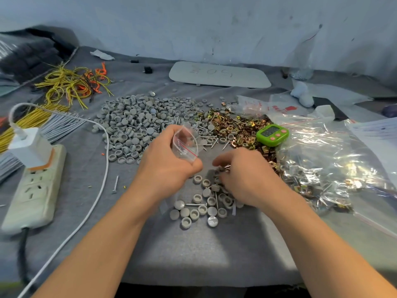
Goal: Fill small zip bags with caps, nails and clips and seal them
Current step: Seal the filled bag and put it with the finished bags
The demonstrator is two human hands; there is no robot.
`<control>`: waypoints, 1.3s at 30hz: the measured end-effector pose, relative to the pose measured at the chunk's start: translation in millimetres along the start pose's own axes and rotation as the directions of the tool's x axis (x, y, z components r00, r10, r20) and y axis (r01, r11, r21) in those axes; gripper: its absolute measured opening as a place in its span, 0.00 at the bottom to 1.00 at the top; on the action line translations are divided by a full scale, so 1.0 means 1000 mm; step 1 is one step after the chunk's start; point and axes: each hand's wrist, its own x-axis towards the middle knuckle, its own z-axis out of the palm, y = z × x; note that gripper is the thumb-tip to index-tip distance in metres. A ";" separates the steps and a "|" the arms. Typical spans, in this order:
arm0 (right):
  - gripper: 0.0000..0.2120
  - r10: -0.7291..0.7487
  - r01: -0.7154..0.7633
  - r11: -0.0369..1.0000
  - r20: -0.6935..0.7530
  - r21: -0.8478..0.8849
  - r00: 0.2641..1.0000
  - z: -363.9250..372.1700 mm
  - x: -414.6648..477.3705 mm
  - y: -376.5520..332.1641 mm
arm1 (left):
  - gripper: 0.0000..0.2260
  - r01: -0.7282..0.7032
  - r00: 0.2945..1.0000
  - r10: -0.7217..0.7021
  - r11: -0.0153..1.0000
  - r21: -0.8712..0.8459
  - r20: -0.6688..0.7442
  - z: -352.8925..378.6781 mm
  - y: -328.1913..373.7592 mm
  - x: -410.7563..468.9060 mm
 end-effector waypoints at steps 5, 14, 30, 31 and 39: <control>0.15 -0.107 0.112 0.988 0.047 -0.103 0.993 0.003 0.002 -0.002 | 0.24 0.003 1.000 -0.003 1.000 0.013 -0.022 -0.003 0.002 0.000; 0.02 -0.032 0.062 0.987 -0.203 0.147 0.979 0.008 0.008 0.002 | 0.22 -0.049 0.998 0.053 0.973 0.227 -0.013 -0.007 -0.001 -0.002; 0.03 -0.253 0.286 0.952 -0.245 0.110 0.936 -0.003 -0.007 -0.017 | 0.16 -0.210 0.976 0.167 0.890 0.405 0.140 0.015 -0.003 -0.011; 0.04 -0.238 0.279 0.950 -0.251 0.142 0.938 -0.004 -0.006 -0.015 | 0.17 -0.205 0.976 0.161 0.898 0.390 0.143 0.014 -0.003 -0.011; 0.06 -0.113 0.271 0.886 -0.391 0.376 0.914 -0.013 -0.008 0.001 | 0.25 -0.091 0.989 0.063 0.972 0.218 0.131 0.006 -0.004 -0.005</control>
